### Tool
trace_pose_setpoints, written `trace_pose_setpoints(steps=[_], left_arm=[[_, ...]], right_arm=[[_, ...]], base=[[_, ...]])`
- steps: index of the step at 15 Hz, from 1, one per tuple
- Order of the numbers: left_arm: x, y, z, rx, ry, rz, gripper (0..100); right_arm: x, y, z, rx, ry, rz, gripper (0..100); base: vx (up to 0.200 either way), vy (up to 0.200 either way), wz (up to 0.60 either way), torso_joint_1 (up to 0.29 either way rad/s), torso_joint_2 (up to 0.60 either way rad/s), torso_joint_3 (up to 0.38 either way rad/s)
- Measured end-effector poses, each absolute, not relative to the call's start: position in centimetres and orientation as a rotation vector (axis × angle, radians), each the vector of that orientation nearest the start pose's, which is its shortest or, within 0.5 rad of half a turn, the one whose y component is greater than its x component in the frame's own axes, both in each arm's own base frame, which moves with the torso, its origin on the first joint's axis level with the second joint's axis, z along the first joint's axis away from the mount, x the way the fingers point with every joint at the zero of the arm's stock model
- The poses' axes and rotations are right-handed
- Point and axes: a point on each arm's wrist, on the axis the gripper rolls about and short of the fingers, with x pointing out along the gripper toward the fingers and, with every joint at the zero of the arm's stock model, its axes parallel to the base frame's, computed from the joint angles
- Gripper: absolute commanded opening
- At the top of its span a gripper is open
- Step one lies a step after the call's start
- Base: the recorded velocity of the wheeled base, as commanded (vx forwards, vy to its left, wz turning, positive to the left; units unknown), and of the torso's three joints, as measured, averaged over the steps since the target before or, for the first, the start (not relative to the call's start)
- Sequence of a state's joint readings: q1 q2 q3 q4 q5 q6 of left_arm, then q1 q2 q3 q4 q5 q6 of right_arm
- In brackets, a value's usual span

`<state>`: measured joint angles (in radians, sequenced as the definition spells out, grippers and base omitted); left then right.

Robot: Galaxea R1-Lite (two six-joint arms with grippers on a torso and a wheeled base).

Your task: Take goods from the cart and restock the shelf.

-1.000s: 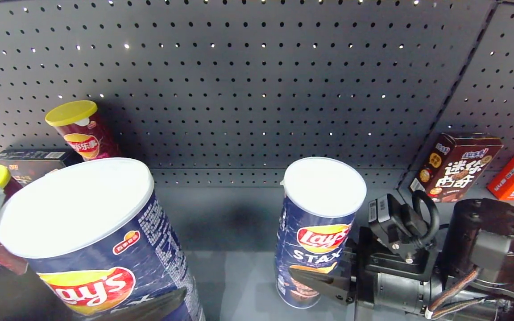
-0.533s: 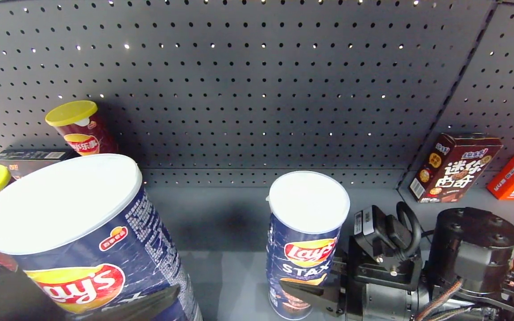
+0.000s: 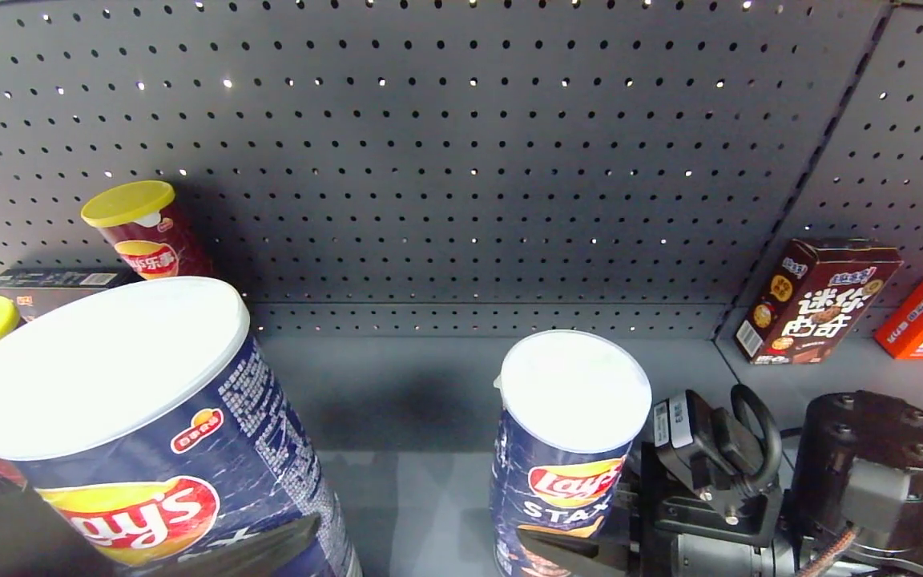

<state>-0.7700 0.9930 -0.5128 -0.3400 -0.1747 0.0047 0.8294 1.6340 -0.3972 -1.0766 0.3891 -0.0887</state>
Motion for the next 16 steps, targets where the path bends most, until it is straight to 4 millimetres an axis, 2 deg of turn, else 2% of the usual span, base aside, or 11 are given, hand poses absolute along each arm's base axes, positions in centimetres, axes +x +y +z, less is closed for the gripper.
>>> trace_pose_setpoints(steps=[4,5,12,16], left_arm=[[8.8,-9.1,22.3,0.047,0.137,-0.944,0],[8.9,-9.1,22.3,0.047,0.137,-0.943,0],[8.8,-9.1,22.2,0.048,0.140,-0.944,0],[8.8,-9.1,22.3,0.048,0.139,-0.944,0]], right_arm=[[16.3,18.9,14.3,-0.114,0.112,1.219,0],[16.4,18.9,14.3,-0.115,0.106,1.217,100],[16.1,18.6,14.5,-0.116,0.094,1.210,100],[15.0,17.1,15.3,-0.108,0.058,1.200,100]], base=[[0.000,0.000,0.00,0.000,0.00,0.000],[0.000,0.000,0.00,0.000,0.00,0.000],[0.000,0.000,0.00,0.000,0.00,0.000],[0.000,0.000,0.00,0.000,0.00,0.000]])
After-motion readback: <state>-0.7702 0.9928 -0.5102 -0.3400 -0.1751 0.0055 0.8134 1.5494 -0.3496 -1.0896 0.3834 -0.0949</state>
